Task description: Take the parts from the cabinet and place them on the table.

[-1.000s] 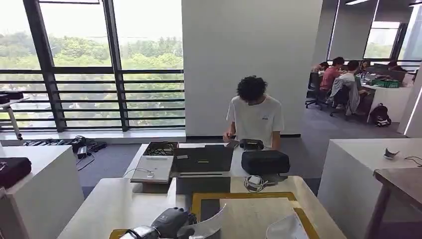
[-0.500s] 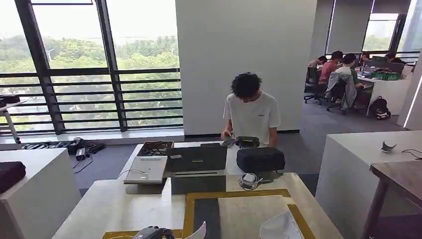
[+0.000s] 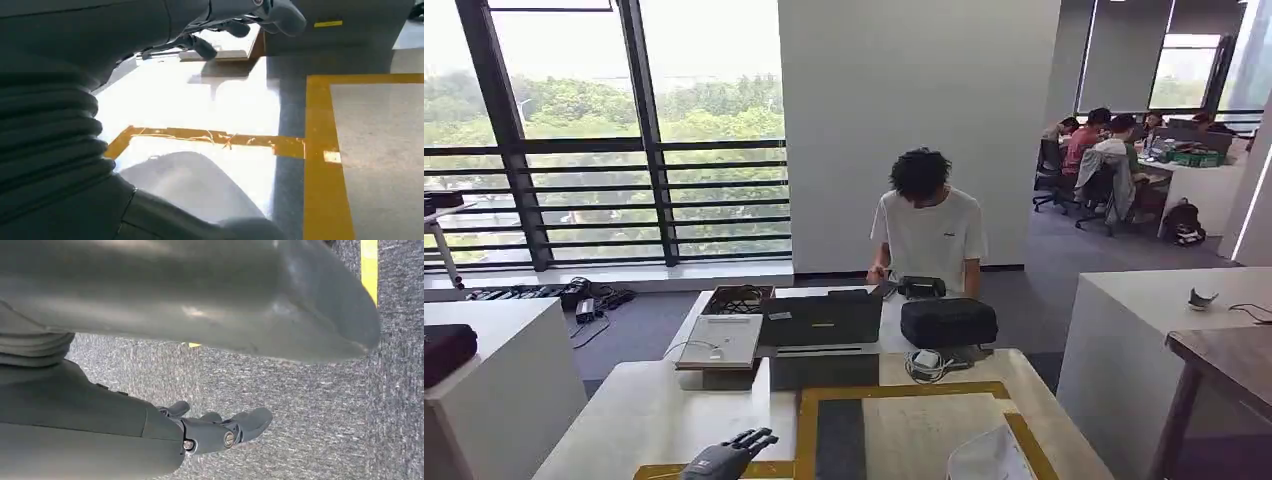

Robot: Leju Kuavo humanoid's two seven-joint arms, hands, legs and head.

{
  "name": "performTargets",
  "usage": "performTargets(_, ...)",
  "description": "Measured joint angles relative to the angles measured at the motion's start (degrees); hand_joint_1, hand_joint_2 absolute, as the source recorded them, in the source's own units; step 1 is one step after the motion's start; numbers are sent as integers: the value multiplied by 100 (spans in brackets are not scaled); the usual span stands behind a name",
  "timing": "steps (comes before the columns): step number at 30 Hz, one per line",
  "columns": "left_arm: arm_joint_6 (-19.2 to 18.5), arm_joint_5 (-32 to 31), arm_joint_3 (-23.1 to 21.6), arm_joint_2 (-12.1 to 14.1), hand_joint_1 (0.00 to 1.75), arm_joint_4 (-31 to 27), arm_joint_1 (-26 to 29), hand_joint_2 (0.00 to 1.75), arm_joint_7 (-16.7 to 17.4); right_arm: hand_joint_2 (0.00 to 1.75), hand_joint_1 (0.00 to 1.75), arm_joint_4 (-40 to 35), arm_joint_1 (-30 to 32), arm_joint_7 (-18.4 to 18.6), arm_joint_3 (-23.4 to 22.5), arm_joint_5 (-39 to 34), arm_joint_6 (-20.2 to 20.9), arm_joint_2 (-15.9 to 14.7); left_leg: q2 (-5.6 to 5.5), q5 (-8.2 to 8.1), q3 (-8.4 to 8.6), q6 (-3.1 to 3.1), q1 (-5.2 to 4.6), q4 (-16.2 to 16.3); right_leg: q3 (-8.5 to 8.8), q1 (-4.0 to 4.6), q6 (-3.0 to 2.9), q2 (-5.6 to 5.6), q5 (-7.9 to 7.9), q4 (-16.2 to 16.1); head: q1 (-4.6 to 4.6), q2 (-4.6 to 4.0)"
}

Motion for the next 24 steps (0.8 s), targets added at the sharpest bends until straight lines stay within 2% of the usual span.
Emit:
performTargets(8, -229, -153, 0, -150, 0, -76, -373, 0, 52, 0, 0, 0, -1, -24, 0, -15, 13, 2, -1, 0, -4, 2, -1, 7, 3, -2, 11, 1, 8, -1, 0, 0)
performTargets(20, -223, -203, -2, -210, 0, -122, -441, 0, 120, 0, 0, 0, -5, -37, 0, -9, 22, 2, 0, 1, -3, 2, 0, 8, 4, -1, 11, 0, 8, 0, 0, 0)
performTargets(21, -225, -247, -2, -210, 0, -133, -441, 0, 168, 0, 0, 0, -6, -33, 0, 7, 33, 9, 0, -6, -11, 11, -6, 24, 14, -24, 21, -1, 25, -19, 0, 0)
performTargets(23, -194, -293, -2, -205, 0, -173, -429, 0, 232, 0, 0, 0, -8, -24, 0, 31, 48, 37, 4, 56, 38, 121, -32, -73, 60, -26, 89, -1, 79, -109, -2, 0)
performTargets(24, -168, -308, -4, -210, 0, -214, -413, 0, 254, 0, 0, -2, -9, -31, 0, 50, 48, 37, 19, 159, 132, 136, 83, -257, 72, -8, 90, 5, 58, -134, 0, 0)
